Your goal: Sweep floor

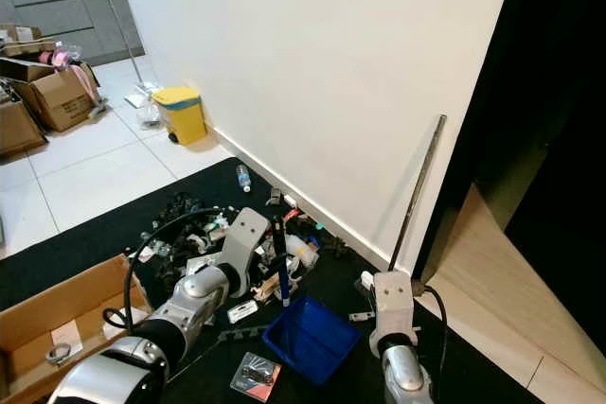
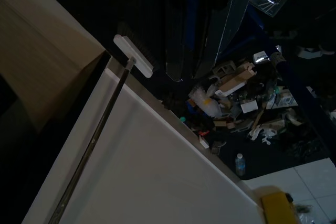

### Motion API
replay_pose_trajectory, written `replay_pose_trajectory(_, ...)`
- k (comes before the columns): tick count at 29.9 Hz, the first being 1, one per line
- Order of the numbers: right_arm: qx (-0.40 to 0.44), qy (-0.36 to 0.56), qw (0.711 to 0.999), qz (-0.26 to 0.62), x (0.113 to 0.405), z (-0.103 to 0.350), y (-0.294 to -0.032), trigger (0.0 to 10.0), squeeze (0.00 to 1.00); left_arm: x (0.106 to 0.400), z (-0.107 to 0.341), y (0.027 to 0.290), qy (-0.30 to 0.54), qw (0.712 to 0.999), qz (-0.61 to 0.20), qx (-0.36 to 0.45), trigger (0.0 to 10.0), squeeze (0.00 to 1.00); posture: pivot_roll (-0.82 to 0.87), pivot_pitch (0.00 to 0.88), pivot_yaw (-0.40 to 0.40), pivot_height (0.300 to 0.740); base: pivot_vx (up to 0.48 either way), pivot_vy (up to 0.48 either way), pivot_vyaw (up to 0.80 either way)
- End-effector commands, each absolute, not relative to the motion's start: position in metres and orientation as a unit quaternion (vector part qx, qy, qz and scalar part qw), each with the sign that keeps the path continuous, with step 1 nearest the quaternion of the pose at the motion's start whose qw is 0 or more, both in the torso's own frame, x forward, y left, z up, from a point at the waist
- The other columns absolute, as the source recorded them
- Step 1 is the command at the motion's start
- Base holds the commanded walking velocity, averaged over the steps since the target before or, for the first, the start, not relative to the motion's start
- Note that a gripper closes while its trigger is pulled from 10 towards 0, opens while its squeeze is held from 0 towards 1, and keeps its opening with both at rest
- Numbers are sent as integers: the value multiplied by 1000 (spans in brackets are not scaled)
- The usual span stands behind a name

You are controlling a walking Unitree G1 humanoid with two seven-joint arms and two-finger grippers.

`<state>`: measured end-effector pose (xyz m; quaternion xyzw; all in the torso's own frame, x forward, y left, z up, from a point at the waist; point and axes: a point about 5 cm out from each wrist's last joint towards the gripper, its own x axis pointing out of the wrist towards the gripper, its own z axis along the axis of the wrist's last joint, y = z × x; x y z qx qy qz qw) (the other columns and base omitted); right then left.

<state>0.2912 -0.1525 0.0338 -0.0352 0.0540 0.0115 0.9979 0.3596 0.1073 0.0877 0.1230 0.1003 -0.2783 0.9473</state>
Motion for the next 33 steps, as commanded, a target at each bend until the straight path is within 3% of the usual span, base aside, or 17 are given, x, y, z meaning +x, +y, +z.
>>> replay_pose_trajectory(1, -30, 63, 998, 4, 288, 31, -155, 10000, 0, 355, 80, 106, 107, 947, -279, 121, 0, 0, 5, 128, 15, 740, 0, 0, 0)
replay_pose_trajectory(18, -29, 64, 998, 4, 288, 31, -156, 10000, 0, 353, 81, 115, 80, 959, -254, 93, 118, 0, 12, 129, 15, 740, 0, 0, 0)
replay_pose_trajectory(19, -28, 64, 998, 4, 288, 31, -156, 10000, 0, 353, 81, 115, 79, 960, -253, 95, 10000, 0, 12, 129, 16, 740, 0, 0, 0)
replay_pose_trajectory(24, -28, 64, 998, 3, 288, 31, -156, 10000, 0, 351, 78, 120, 86, 958, -248, 114, 10000, 0, 10, 130, 18, 740, 0, 0, 0)
replay_pose_trajectory(25, -28, 64, 998, 3, 288, 31, -156, 10000, 0, 350, 77, 123, 87, 957, -250, 115, 10000, 1000, 9, 131, 19, 740, 0, 0, 0)
replay_pose_trajectory(33, -28, 64, 998, -3, 285, 30, -159, 10000, 0, 344, 78, 146, 78, 952, -278, 103, 10000, 1000, 0, 137, 23, 740, 0, 0, 0)
